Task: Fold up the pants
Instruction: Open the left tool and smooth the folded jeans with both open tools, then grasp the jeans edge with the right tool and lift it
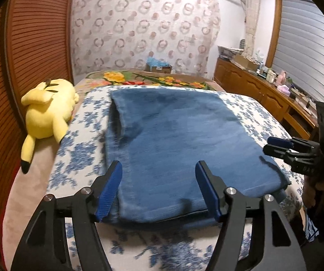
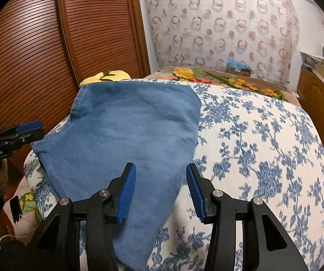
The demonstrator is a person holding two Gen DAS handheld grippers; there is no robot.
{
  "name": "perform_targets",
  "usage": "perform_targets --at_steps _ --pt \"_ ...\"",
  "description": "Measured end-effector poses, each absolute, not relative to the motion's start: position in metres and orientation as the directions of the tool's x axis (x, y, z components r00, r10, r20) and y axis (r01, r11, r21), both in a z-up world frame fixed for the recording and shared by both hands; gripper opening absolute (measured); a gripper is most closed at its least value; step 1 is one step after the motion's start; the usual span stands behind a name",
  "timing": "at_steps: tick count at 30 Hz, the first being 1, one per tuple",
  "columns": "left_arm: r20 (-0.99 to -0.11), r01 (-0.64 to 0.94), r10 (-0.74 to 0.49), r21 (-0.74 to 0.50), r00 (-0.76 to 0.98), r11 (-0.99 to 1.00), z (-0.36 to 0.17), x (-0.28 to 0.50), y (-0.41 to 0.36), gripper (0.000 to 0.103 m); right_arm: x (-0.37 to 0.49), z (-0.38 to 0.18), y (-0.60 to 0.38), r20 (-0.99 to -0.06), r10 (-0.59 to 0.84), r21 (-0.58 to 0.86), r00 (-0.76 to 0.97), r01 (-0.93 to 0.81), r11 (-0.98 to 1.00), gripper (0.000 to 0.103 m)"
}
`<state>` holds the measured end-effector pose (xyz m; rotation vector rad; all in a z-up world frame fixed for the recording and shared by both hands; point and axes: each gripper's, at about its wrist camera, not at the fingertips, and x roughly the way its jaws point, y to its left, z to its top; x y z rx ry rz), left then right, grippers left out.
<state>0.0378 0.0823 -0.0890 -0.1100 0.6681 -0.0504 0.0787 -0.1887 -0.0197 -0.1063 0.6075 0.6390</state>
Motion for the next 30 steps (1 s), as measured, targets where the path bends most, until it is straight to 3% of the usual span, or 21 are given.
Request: perform_targets --at_steps 6,30 --pt "-0.626 0.063 -0.117 -0.107 0.771 0.992 -0.09 0.047 0.055 0.068 0.071 -0.024 -0.197 -0.565 0.532 0.107 0.63 -0.584 0.805 0.056" --pt "-0.698 0.133 -0.122 -0.039 0.705 0.99 -0.124 0.058 0.017 0.069 0.078 -0.046 -0.188 -0.61 0.544 0.16 0.576 -0.583 0.797 0.059"
